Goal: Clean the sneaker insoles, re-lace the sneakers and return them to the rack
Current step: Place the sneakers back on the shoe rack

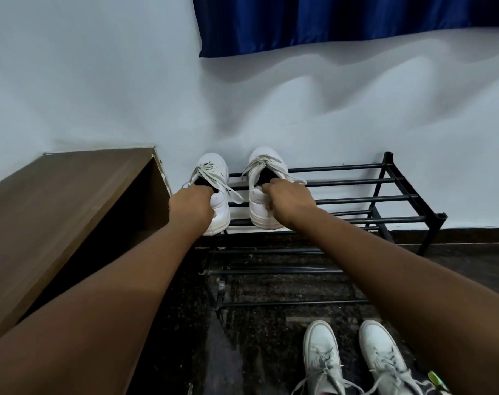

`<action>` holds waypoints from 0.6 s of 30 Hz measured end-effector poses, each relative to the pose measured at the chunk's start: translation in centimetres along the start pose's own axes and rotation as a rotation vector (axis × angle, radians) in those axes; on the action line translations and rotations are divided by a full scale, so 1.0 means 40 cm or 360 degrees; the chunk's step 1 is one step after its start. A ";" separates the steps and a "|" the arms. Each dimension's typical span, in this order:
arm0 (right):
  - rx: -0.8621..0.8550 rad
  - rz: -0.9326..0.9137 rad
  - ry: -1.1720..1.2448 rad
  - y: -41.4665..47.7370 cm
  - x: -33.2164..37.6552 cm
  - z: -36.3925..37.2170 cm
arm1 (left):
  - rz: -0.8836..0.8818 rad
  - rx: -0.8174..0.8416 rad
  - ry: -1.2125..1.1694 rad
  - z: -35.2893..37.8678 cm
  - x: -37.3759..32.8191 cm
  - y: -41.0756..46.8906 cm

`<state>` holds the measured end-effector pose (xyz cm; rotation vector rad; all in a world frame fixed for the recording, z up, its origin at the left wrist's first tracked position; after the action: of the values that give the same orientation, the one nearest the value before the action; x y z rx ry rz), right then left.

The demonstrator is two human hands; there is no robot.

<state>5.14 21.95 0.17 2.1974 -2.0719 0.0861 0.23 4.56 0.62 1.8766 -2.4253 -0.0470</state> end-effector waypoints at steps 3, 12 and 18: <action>0.0014 0.0002 -0.0006 0.005 -0.001 0.011 | -0.0002 0.0016 0.0015 0.012 0.006 0.010; 0.0026 0.0040 -0.0021 0.025 -0.012 0.047 | -0.0002 0.0062 0.0044 0.028 0.018 0.058; 0.0023 0.0051 -0.0045 0.049 -0.006 0.054 | -0.0009 0.0081 0.0023 0.053 0.028 0.078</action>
<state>3.10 21.80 -1.91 2.1864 -2.1286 0.0736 -3.23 4.23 -1.22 1.8977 -2.4340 0.0279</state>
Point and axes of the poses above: each hand's wrist, its own y-axis towards the middle knuckle, its own z-axis out of the palm, x = y × z, the point moved 4 cm from there along y, towards the middle knuckle, and after that the axes turned 8 degrees about x, right-handed, at the moved point
